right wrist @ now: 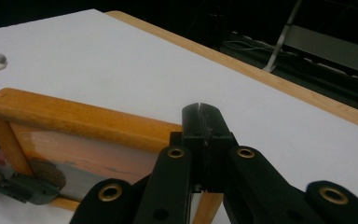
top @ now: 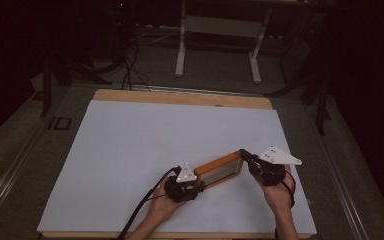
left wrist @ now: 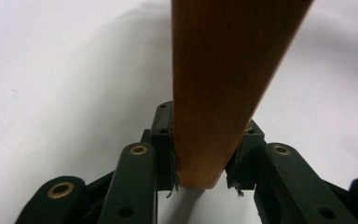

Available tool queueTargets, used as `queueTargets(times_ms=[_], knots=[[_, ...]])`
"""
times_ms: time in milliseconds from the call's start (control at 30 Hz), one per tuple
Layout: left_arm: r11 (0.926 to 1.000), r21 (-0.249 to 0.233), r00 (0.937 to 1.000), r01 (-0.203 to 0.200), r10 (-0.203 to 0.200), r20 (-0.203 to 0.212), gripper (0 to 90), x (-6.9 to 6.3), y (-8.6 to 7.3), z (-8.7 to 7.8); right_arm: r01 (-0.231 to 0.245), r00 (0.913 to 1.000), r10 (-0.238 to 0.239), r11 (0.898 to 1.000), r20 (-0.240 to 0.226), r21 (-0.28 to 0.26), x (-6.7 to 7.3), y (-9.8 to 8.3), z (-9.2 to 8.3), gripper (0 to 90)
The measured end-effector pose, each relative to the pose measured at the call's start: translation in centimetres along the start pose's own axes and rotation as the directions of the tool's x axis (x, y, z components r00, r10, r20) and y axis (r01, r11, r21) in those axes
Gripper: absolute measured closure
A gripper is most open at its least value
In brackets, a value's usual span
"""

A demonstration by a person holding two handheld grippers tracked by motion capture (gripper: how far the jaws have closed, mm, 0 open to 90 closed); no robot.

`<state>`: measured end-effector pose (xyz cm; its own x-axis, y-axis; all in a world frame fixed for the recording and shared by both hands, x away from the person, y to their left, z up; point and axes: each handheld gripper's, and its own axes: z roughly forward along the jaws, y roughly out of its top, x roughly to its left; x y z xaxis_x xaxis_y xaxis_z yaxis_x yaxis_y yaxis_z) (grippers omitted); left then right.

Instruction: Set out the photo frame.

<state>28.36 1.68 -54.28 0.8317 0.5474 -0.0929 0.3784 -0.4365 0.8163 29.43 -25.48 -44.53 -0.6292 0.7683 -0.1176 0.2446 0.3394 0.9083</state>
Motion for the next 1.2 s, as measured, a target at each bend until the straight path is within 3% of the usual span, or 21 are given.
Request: queueTargets(times_ms=[100,367,800,1200], knots=[[0.9996,0.009,0.9996,-0.027,0.027,-0.009,68.9,-0.2,0.1,0.0,0.004,1.0000,-0.004,1.000,-0.001,0.006,0.1,0.0,0.0,89.9],[0.9992,0.020,0.9994,-0.033,0.033,0.001,69.0,0.1,0.3,-0.7,0.004,1.0000,-0.004,1.000,0.005,0.001,-0.2,0.0,-0.2,89.4],[0.9985,0.019,0.9986,-0.050,0.050,0.016,69.0,1.0,1.4,-3.2,0.010,0.9999,-0.010,1.000,-0.003,0.011,0.0,-0.2,0.1,88.1],[0.9979,0.001,0.9960,-0.065,0.065,0.061,69.2,1.7,3.1,-6.3,0.018,0.9992,-0.018,1.000,-0.036,0.017,0.0,-0.2,0.2,84.6]])
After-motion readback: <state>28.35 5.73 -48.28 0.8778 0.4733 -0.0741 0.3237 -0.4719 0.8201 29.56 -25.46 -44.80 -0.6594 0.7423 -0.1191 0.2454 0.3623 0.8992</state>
